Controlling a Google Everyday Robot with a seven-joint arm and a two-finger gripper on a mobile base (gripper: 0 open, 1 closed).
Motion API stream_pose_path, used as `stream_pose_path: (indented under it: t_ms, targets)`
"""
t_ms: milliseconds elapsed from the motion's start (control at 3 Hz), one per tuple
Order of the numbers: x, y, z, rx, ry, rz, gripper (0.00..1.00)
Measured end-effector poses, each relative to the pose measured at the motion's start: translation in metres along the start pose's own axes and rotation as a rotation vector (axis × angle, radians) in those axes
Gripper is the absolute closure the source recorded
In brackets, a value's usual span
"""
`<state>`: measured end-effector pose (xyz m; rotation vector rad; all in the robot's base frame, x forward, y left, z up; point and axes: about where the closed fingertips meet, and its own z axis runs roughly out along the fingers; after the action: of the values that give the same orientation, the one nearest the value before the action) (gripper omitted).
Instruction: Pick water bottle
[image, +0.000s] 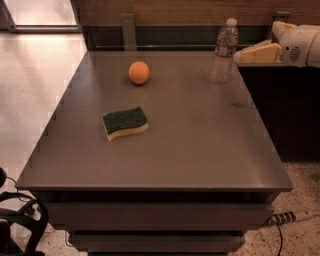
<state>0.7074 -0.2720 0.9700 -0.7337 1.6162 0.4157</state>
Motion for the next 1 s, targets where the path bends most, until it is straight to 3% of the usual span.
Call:
stream_pose_path:
  t_ms: [333,1000]
  targets:
    - [0.010,-0.001,0.031,-0.019,-0.063,0.023,0.00]
    - [0.027,-0.003,0.067,-0.044,-0.096,0.053,0.00]
